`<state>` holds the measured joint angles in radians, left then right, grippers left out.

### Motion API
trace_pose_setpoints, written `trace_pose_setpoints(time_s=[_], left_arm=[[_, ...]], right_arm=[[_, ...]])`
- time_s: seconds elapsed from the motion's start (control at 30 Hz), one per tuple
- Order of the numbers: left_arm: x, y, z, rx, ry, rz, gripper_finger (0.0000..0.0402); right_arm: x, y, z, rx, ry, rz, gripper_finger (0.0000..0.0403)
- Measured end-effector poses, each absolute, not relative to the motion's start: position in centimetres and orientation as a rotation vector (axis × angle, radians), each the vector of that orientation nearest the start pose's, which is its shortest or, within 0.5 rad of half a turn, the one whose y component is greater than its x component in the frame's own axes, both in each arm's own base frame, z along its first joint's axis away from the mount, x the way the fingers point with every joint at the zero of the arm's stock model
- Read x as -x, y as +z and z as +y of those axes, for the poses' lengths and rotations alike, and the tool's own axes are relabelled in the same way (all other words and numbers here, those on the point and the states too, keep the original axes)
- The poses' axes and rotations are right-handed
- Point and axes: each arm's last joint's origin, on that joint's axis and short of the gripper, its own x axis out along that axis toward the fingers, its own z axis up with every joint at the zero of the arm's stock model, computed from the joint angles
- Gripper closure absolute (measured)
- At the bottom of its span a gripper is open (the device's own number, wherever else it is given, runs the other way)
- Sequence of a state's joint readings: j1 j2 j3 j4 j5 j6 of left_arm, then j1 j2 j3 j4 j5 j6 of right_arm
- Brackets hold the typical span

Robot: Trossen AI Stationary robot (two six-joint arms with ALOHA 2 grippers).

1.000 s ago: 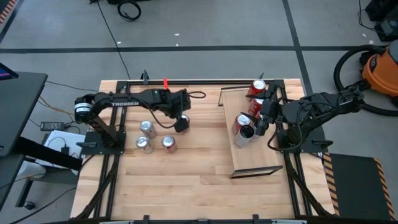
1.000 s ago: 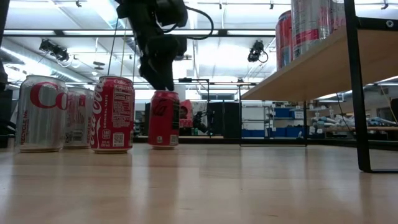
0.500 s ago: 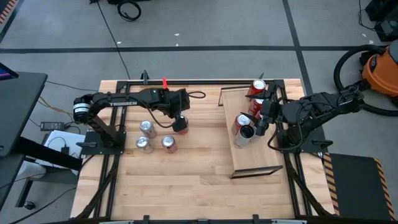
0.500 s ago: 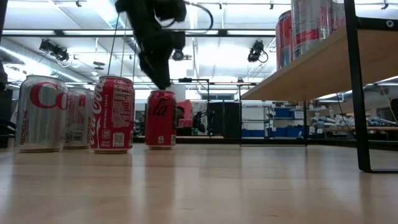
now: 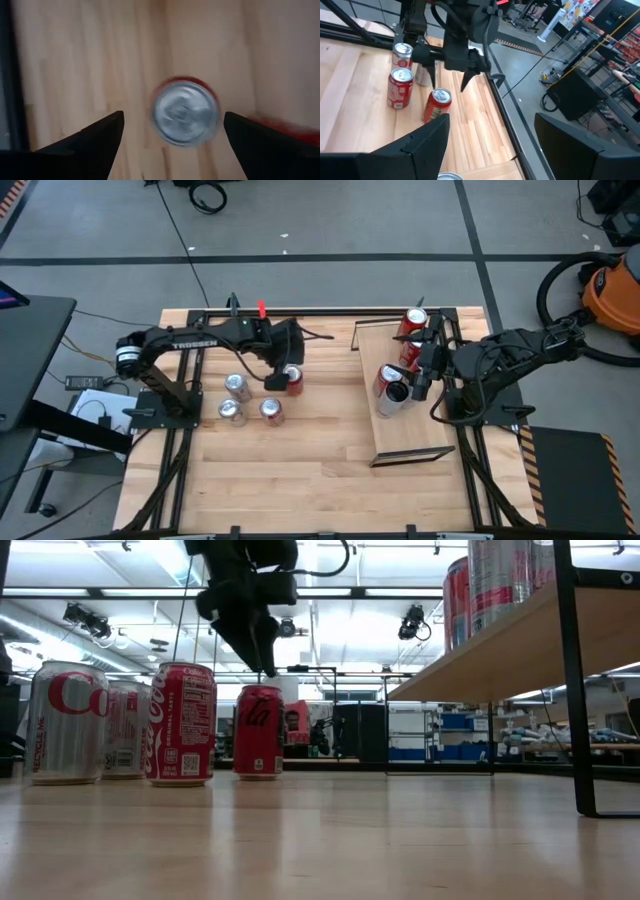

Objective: Place canned beverage on shelf
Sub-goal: Put the red black soda can on the shelf aligned with the other red black soda can

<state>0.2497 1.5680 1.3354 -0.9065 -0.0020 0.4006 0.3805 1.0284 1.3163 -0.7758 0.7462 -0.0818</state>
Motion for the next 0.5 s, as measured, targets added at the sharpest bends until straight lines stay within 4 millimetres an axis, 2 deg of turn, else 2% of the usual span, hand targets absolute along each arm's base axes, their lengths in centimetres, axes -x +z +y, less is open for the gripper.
trace_pose_setpoints(time_s=[0.27, 0.5], left_arm=[[-30.2, 27.9, 8.1, -0.196, -0.064, 1.148, 0.0047], [-31.0, 26.9, 8.1, -0.141, -0.095, 1.157, 0.0047]], right_arm=[[-17.5, 41.4, 4.9, 0.341, -0.341, 0.434, 0.0101], [-18.0, 39.9, 5.1, 0.361, -0.339, 0.465, 0.0101]])
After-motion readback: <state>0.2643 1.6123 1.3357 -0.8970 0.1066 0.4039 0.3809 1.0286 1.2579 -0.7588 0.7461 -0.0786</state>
